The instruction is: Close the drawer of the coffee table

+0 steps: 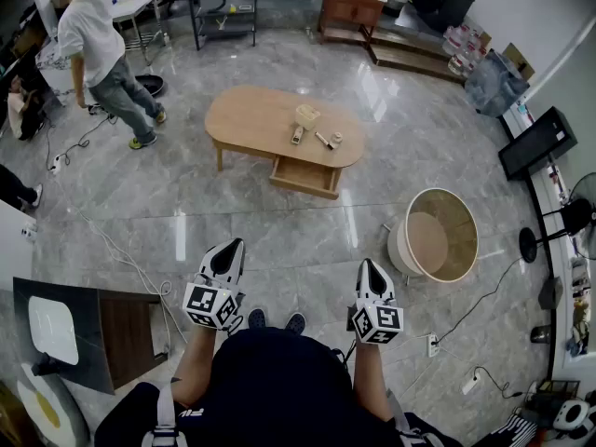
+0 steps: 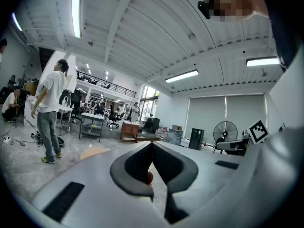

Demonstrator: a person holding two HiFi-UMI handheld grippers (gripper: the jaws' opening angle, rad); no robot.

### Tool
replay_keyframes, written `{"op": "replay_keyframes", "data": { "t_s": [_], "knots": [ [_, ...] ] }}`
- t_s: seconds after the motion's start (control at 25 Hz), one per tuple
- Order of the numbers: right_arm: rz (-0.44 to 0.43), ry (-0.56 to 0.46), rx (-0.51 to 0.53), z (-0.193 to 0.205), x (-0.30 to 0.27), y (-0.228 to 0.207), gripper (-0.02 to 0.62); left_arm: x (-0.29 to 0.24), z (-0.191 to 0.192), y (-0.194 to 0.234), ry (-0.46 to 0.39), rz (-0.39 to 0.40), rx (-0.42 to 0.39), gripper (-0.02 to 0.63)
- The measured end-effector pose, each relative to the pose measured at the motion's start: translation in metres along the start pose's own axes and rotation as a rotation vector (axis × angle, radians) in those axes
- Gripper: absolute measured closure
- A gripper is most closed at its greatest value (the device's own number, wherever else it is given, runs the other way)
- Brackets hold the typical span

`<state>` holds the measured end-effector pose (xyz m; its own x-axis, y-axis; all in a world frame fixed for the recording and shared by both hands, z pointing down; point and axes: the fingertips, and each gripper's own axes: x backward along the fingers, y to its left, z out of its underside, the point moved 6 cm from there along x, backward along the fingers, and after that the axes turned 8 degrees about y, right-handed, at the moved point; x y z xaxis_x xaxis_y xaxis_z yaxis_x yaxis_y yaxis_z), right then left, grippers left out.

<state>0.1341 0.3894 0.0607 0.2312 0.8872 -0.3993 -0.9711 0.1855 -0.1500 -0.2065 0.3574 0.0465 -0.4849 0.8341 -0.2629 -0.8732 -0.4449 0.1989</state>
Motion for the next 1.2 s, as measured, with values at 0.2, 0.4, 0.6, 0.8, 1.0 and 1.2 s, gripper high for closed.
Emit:
{"op": "replay_keyframes", "data": {
  "t_s": [0.2,0.4,0.6,0.8,1.0,1.2],
  "knots": [
    [-0.016,-0.003,0.009,-0.004,-0.009,-0.001,0.569,-0.006,-0.003,0.003,-0.009,-0.013,0.001,0.58],
    [-0.021,0.009,0.011,-0.001,-0.011,0.001,0.569,-0.004,0.0,0.004,-0.007,-0.01,0.006,0.58],
    [-0.019,-0.018,0.004,-0.005,-0.01,0.001,0.569,-0.002,-0.001,0.004,-0.002,-0.003,0.004,0.581],
    [-0.022,-0.024,-0.006,-0.003,-0.008,0.009,0.569,0.004,-0.001,0.008,-0.005,0.013,-0.003,0.581],
    [-0.021,-0.041,-0.021,0.0,-0.005,0.022,0.569,0.011,-0.001,0.015,0.0,0.043,0.004,0.581],
    [0.004,-0.049,-0.033,0.001,0.0,0.031,0.569,0.019,-0.001,0.025,0.008,0.058,-0.006,0.581]
  ]
}}
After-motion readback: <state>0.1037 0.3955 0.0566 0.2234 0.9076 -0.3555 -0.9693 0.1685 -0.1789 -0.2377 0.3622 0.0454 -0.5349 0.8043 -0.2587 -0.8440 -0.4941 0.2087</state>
